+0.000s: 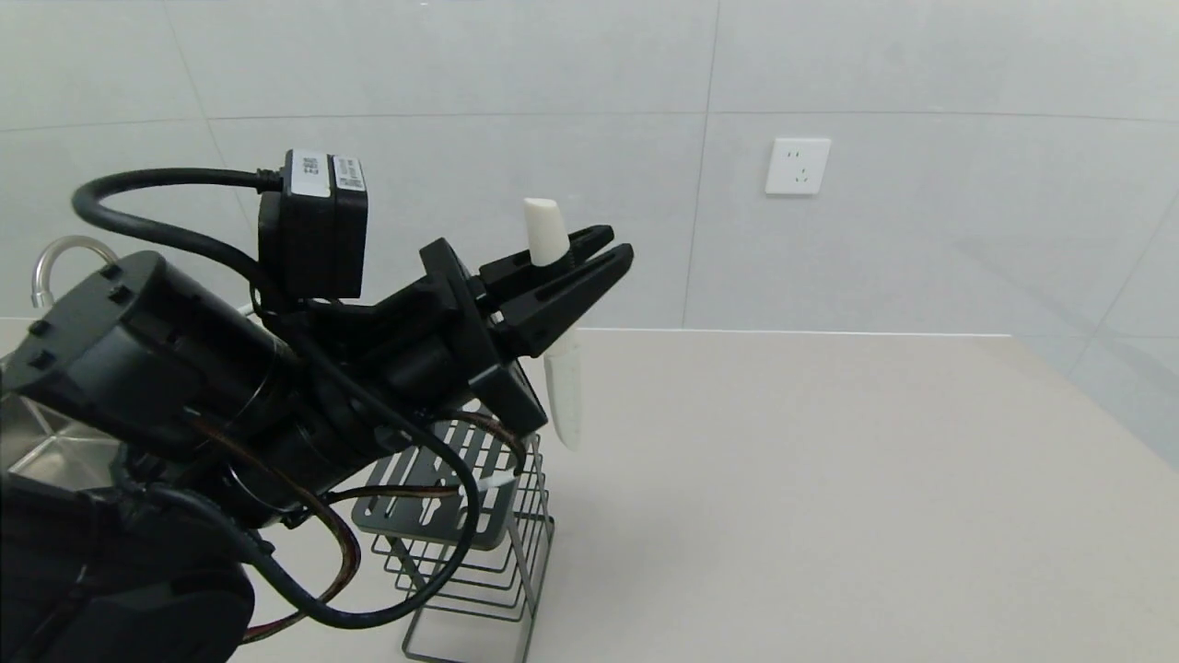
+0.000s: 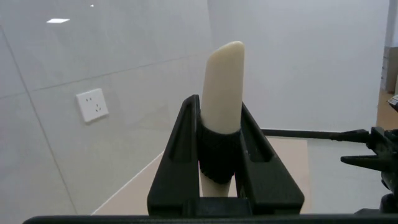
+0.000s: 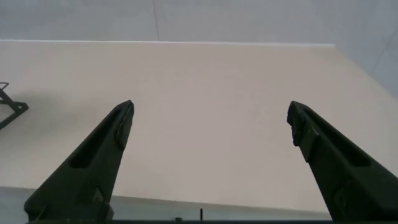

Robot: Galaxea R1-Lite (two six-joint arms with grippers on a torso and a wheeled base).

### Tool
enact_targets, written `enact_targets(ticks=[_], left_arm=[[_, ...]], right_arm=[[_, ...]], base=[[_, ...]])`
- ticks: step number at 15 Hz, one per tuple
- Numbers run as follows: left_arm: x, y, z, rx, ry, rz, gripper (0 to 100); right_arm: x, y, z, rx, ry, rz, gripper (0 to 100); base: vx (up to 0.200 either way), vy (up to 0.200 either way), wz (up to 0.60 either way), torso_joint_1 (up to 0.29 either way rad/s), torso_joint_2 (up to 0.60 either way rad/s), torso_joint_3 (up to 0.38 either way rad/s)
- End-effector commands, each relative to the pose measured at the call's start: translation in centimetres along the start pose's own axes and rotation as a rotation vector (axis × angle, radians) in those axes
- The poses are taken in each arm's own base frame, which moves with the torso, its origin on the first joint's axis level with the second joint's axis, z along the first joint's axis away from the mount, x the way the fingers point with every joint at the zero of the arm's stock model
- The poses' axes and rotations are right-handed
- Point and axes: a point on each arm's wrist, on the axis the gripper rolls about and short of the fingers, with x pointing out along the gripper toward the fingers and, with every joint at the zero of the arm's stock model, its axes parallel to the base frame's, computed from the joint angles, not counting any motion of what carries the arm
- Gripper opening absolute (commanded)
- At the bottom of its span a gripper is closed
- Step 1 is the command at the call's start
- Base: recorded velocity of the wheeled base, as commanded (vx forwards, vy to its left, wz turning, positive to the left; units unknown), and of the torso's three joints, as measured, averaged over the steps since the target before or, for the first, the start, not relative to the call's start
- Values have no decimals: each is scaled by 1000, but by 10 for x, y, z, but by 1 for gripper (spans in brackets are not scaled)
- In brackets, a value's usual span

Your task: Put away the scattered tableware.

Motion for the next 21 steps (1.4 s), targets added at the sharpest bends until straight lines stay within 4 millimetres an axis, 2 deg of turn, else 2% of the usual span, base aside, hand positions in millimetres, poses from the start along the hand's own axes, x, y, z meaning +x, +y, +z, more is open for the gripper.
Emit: enact_targets(ticks=[1,3,8,21], left_arm=[[-5,4,14,35,-4,85,0],[-5,3,21,30,6,195,0],[-3,8,18,94,63,325,0],[-6,11,3,108,116,387,0]], right_arm=[[0,0,0,0,1,-2,100],[0,0,0,2,1,0,100],[0,-1,0,2,2,-34,100],[0,0,0,0,2,-3,100]], base=[[0,0,0,0,0,0],[0,0,0,0,0,0],[0,0,0,0,0,0],[0,0,0,0,0,0]])
